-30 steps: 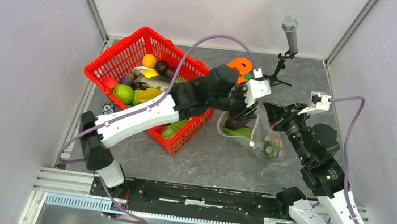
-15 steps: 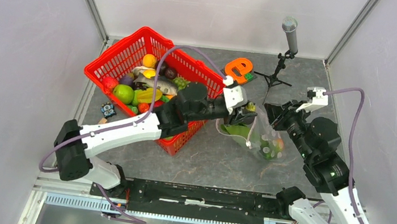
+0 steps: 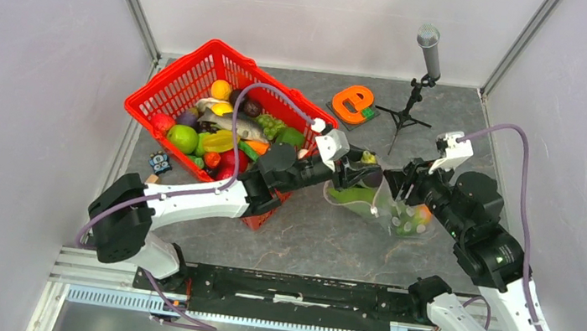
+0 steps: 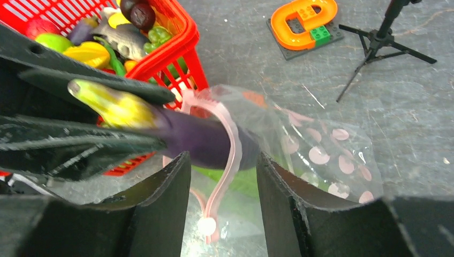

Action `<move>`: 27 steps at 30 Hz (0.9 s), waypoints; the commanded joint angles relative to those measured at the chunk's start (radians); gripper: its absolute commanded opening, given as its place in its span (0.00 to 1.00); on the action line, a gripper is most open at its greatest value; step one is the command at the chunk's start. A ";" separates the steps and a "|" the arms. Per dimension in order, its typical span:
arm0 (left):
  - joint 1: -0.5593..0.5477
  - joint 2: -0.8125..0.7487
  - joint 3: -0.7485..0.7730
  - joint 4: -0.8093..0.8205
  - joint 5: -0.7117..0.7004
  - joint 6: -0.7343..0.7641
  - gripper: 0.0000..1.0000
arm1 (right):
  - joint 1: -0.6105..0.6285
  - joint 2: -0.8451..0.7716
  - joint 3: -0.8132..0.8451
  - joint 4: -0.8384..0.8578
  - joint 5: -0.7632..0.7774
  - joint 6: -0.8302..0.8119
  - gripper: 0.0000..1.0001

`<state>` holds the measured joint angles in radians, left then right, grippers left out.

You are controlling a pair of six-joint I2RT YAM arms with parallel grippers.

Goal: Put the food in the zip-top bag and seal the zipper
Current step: Place the fake vegetable in the zipper food storage bag.

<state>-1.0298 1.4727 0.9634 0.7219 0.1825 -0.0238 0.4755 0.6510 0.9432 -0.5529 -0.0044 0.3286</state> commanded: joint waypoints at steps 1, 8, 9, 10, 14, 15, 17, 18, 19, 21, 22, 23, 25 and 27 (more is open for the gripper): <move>-0.005 -0.004 0.005 0.146 -0.035 -0.054 0.02 | 0.000 0.007 0.074 -0.126 -0.033 -0.073 0.53; -0.004 0.028 0.002 0.122 -0.043 -0.064 0.02 | 0.000 0.019 0.009 -0.184 -0.086 -0.072 0.59; -0.006 0.034 -0.004 0.124 -0.046 -0.069 0.02 | 0.001 0.022 -0.018 -0.173 -0.082 -0.055 0.60; -0.005 0.043 -0.011 0.133 -0.052 -0.075 0.02 | 0.000 0.017 -0.042 -0.154 -0.077 -0.038 0.60; -0.005 0.080 -0.027 0.164 -0.064 -0.092 0.02 | 0.000 0.008 -0.147 -0.074 -0.020 0.026 0.60; -0.005 0.088 -0.030 0.172 -0.067 -0.097 0.02 | 0.000 0.012 -0.168 -0.071 0.020 0.031 0.60; -0.004 0.103 -0.035 0.188 -0.074 -0.108 0.02 | 0.000 0.014 -0.198 -0.056 0.085 0.043 0.61; -0.005 0.108 -0.035 0.189 -0.074 -0.109 0.02 | 0.000 0.005 -0.232 -0.022 0.088 0.043 0.62; -0.005 0.114 -0.034 0.191 -0.074 -0.112 0.02 | 0.000 -0.005 -0.256 0.017 0.083 0.054 0.61; -0.005 0.118 -0.032 0.195 -0.072 -0.116 0.02 | 0.000 -0.002 -0.299 0.073 0.073 0.080 0.59; -0.004 0.121 -0.031 0.196 -0.071 -0.117 0.02 | 0.000 0.007 -0.306 0.089 0.063 0.081 0.58; -0.005 0.121 -0.031 0.196 -0.069 -0.119 0.02 | 0.000 0.022 -0.307 0.096 0.069 0.083 0.58; -0.004 0.123 -0.031 0.195 -0.066 -0.120 0.02 | 0.002 0.040 -0.304 0.101 0.108 0.080 0.55; -0.005 0.124 -0.031 0.195 -0.065 -0.121 0.02 | 0.002 0.047 -0.297 0.103 0.140 0.066 0.52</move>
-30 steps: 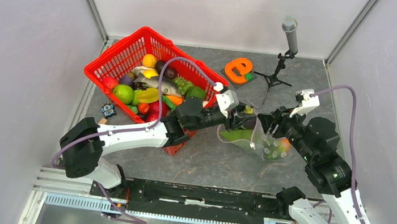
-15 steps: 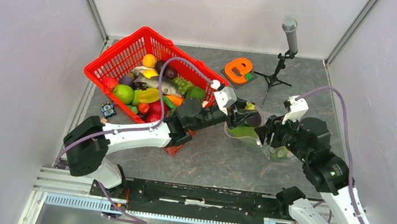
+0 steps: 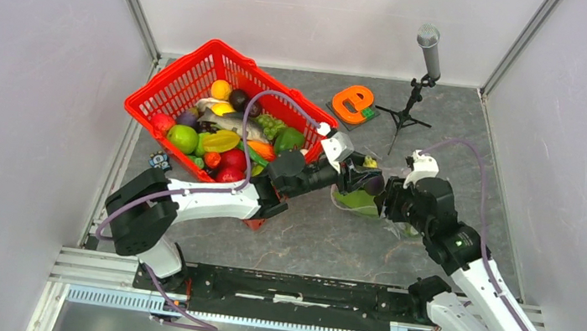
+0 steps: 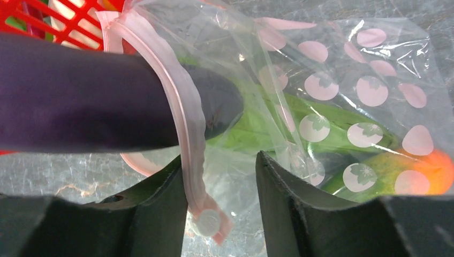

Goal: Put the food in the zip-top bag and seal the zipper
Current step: Place the fake vegetable in the zipper food storage bag.

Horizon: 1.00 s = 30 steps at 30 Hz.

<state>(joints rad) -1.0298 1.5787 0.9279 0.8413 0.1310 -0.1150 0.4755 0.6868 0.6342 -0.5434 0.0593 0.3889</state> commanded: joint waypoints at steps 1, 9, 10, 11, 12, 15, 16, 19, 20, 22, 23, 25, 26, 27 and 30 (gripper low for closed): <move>-0.005 0.018 0.003 0.073 -0.012 -0.030 0.02 | 0.002 0.013 0.018 0.095 0.088 -0.002 0.49; -0.004 0.028 0.003 0.056 -0.017 -0.029 0.02 | 0.003 0.042 0.012 0.109 0.091 -0.050 0.24; -0.005 0.029 0.006 0.050 -0.016 -0.028 0.02 | 0.004 0.041 0.006 0.111 0.094 -0.049 0.22; -0.005 0.030 0.009 0.045 -0.016 -0.025 0.02 | 0.003 0.039 0.001 0.114 0.094 -0.047 0.19; -0.004 0.031 0.009 0.040 -0.015 -0.025 0.02 | 0.003 0.035 -0.001 0.117 0.098 -0.042 0.16; -0.005 0.032 0.001 0.042 -0.015 -0.023 0.02 | 0.004 0.022 -0.002 0.124 0.120 -0.024 0.04; -0.006 0.031 -0.002 0.042 -0.016 -0.022 0.02 | 0.003 0.015 0.000 0.126 0.127 -0.017 0.00; -0.005 0.025 -0.009 0.046 -0.024 -0.013 0.02 | 0.004 -0.012 0.022 0.136 0.115 0.007 0.00; -0.006 0.021 -0.010 0.050 -0.028 -0.007 0.02 | 0.003 -0.026 0.032 0.143 0.103 0.019 0.00; -0.005 0.010 -0.013 0.066 -0.040 0.002 0.02 | 0.003 -0.050 0.055 0.156 0.079 0.047 0.00; -0.005 0.004 -0.012 0.075 -0.043 0.008 0.02 | 0.003 -0.065 0.067 0.163 0.063 0.061 0.00; -0.005 -0.014 -0.006 0.088 -0.051 0.011 0.02 | 0.003 -0.089 0.101 0.175 0.043 0.082 0.00; -0.005 -0.021 -0.001 0.103 -0.051 0.011 0.02 | 0.003 -0.099 0.117 0.172 0.039 0.089 0.00; -0.005 -0.025 0.006 0.117 -0.053 0.012 0.02 | 0.003 -0.106 0.134 0.169 0.033 0.092 0.00; -0.005 -0.026 0.025 0.184 -0.064 0.037 0.02 | 0.003 -0.124 0.193 0.170 -0.008 0.100 0.00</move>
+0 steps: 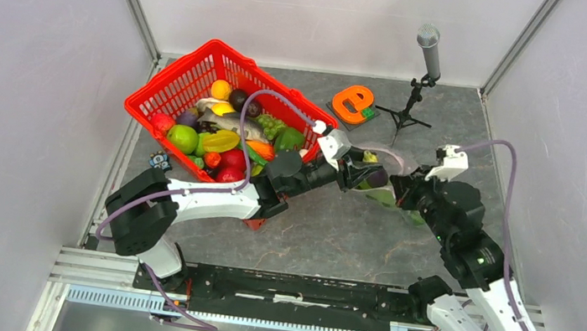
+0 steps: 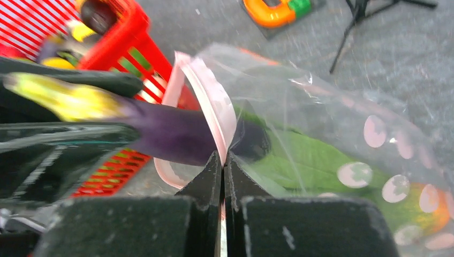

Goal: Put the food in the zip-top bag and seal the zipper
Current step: Place the fake vegetable in the zipper food storage bag.

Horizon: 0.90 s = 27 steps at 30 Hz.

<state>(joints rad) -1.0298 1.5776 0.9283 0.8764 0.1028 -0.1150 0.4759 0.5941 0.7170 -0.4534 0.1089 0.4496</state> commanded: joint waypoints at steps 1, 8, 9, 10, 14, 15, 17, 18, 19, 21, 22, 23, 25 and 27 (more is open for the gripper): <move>-0.005 -0.020 0.028 0.187 -0.045 0.041 0.02 | 0.003 -0.031 0.128 0.082 -0.072 0.043 0.00; -0.005 0.051 0.090 0.410 -0.092 -0.031 0.02 | 0.002 -0.052 0.167 0.094 -0.086 0.074 0.00; -0.005 0.059 0.089 0.422 -0.093 -0.054 0.02 | 0.003 -0.056 0.167 0.095 -0.080 0.076 0.00; -0.004 0.066 0.084 0.434 -0.093 -0.078 0.02 | 0.003 -0.058 0.168 0.094 -0.074 0.078 0.00; -0.004 0.055 0.043 0.399 -0.072 -0.125 0.02 | 0.003 -0.070 0.154 0.093 -0.024 0.086 0.00; -0.005 0.038 0.035 0.349 -0.063 -0.122 0.03 | 0.003 -0.073 0.148 0.094 -0.013 0.089 0.00; -0.005 0.001 0.036 0.218 -0.050 -0.118 0.10 | 0.003 -0.077 0.137 0.100 0.000 0.096 0.00; -0.005 -0.019 0.046 0.142 -0.044 -0.112 0.19 | 0.003 -0.076 0.132 0.106 0.004 0.099 0.00; -0.005 -0.034 0.060 0.071 -0.042 -0.106 0.34 | 0.003 -0.077 0.126 0.111 0.007 0.101 0.00; -0.004 -0.063 0.109 -0.103 -0.044 -0.088 0.45 | 0.003 -0.077 0.119 0.114 0.016 0.104 0.00; -0.004 -0.076 0.137 -0.187 -0.047 -0.078 0.54 | 0.003 -0.076 0.118 0.117 0.017 0.104 0.00; -0.005 -0.085 0.152 -0.231 -0.049 -0.069 0.65 | 0.003 -0.075 0.116 0.120 0.017 0.104 0.00; -0.004 -0.106 0.149 -0.231 -0.041 -0.061 0.82 | 0.003 -0.075 0.110 0.120 0.019 0.104 0.00; -0.004 -0.123 0.152 -0.238 -0.026 -0.062 0.93 | 0.003 -0.075 0.105 0.120 0.016 0.105 0.00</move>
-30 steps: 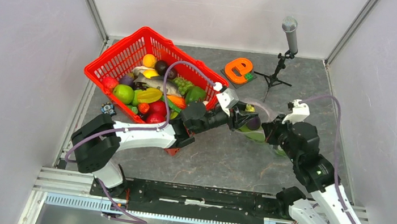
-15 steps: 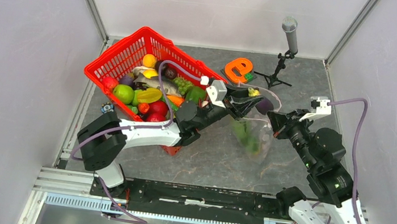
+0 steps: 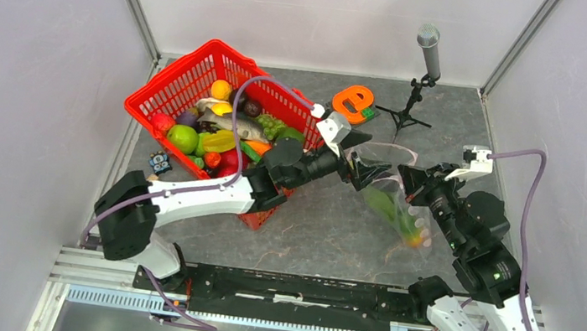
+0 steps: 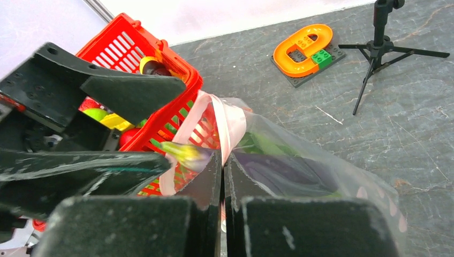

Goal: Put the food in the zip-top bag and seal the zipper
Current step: Place the fake vegetable in the zipper food storage bag.

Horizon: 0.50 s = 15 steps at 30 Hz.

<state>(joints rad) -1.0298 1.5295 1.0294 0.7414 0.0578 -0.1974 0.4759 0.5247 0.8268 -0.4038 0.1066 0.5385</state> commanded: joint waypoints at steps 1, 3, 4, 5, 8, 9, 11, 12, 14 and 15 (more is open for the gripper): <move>-0.003 -0.078 0.060 -0.127 0.030 0.025 0.99 | 0.003 -0.008 -0.006 0.069 0.018 0.016 0.00; -0.004 -0.090 0.093 -0.203 0.040 0.034 1.00 | 0.003 -0.011 -0.006 0.069 0.022 0.016 0.00; -0.004 -0.096 0.106 -0.237 0.037 0.038 1.00 | 0.002 -0.014 -0.006 0.067 0.027 0.015 0.00; -0.004 -0.104 0.119 -0.281 0.030 0.048 1.00 | 0.003 -0.018 -0.005 0.066 0.032 0.014 0.00; -0.003 -0.131 0.150 -0.421 -0.037 0.091 1.00 | 0.003 -0.027 0.011 0.068 0.037 -0.008 0.00; -0.003 -0.139 0.160 -0.466 -0.054 0.097 1.00 | 0.003 -0.029 0.019 0.071 0.042 -0.018 0.00; -0.001 -0.148 0.192 -0.586 -0.124 0.100 0.95 | 0.003 -0.029 0.031 0.080 0.032 -0.045 0.00; 0.000 -0.147 0.211 -0.635 -0.142 0.092 0.94 | 0.003 -0.029 0.031 0.103 0.007 -0.067 0.00; 0.006 -0.140 0.253 -0.730 -0.166 0.052 0.88 | 0.003 -0.032 0.025 0.137 -0.032 -0.081 0.00; 0.009 -0.130 0.278 -0.797 -0.174 0.028 0.87 | 0.003 -0.032 0.019 0.143 -0.034 -0.080 0.00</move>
<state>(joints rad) -1.0290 1.4132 1.2095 0.2054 -0.0273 -0.1520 0.4759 0.5045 0.8185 -0.3870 0.1123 0.5037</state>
